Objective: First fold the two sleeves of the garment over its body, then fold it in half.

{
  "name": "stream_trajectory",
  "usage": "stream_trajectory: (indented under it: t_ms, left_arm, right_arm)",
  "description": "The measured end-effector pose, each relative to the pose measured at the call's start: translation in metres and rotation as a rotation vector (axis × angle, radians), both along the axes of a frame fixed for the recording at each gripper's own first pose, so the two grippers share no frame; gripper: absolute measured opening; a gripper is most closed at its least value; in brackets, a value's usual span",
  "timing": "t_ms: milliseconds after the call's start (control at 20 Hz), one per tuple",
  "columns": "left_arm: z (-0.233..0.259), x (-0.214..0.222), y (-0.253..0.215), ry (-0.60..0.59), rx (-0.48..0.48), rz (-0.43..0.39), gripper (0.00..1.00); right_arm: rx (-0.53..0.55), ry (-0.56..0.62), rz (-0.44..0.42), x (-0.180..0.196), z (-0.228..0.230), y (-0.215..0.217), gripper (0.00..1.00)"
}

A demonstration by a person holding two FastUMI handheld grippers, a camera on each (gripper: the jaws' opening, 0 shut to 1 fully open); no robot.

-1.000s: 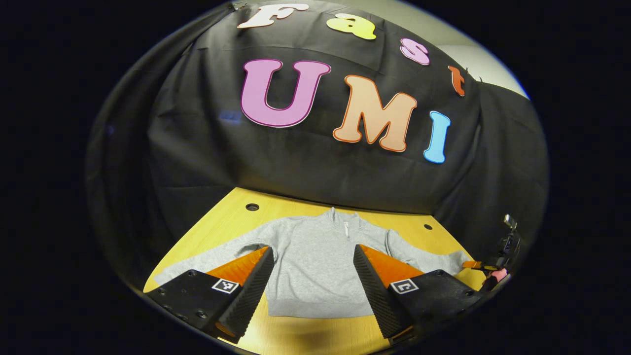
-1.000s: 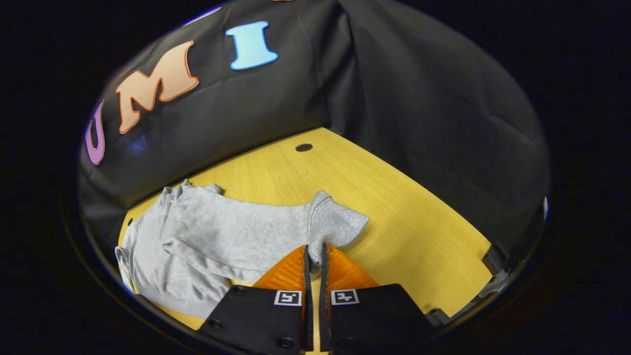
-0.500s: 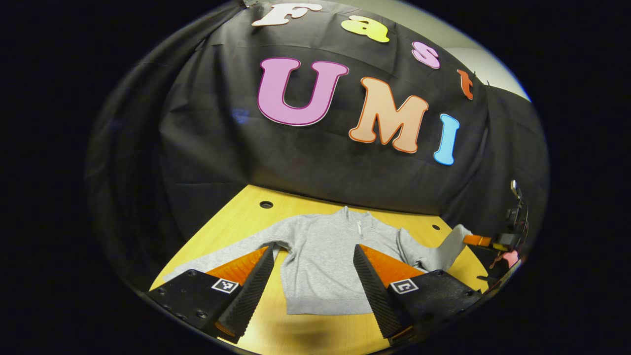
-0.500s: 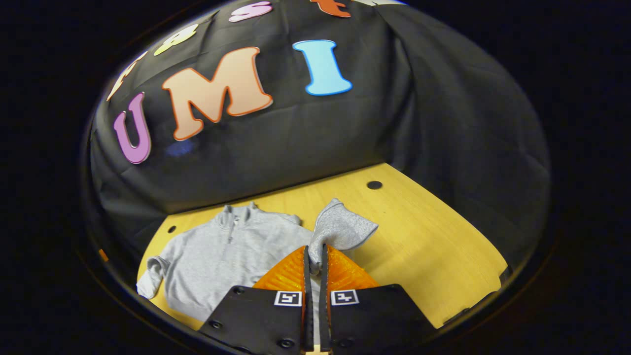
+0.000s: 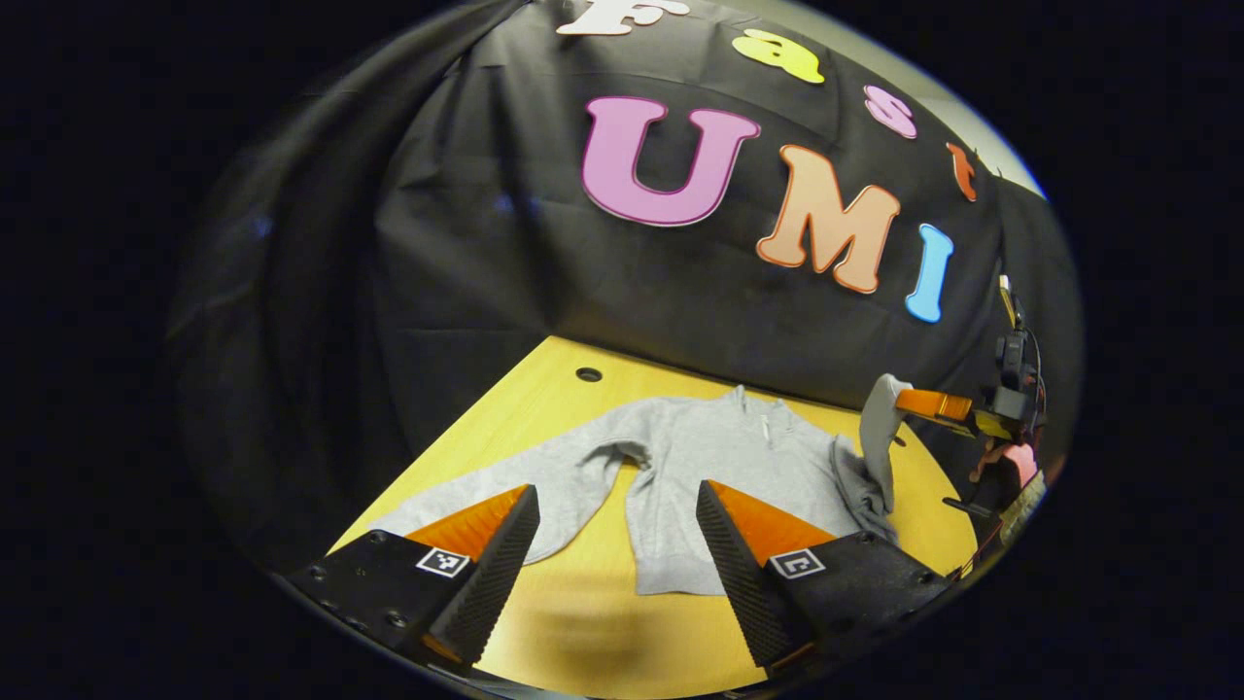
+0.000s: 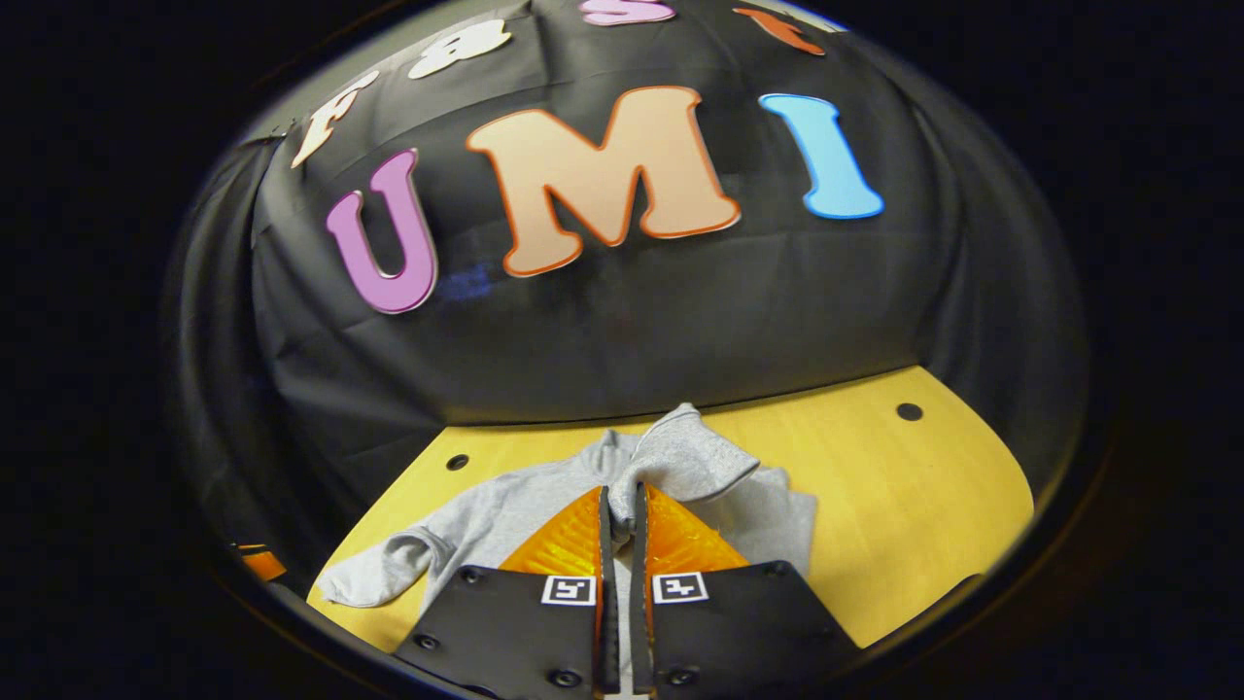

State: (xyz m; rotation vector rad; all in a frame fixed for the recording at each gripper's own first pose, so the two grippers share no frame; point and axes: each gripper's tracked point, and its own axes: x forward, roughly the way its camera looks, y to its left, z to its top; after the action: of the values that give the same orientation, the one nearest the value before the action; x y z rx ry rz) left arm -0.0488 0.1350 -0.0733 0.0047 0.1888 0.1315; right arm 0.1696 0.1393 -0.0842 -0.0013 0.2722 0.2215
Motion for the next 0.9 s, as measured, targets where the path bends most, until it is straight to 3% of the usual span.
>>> stream_trajectory:
  t_ms: [500,700,900]
  left_arm:
    - [-0.04,-0.019,0.089,0.066,-0.051,0.168,0.95]
    - [-0.056,-0.013,0.12,0.065,-0.073,0.232,0.96]
    - [-0.088,-0.014,0.152,0.113,-0.037,0.293,0.96]
  right_arm:
    - [0.038,-0.015,0.232,0.034,-0.016,0.159,0.07]
    - [0.049,0.032,0.31,0.042,-0.048,0.213,0.07]
    - [-0.025,0.102,0.333,0.045,-0.099,0.232,0.07]
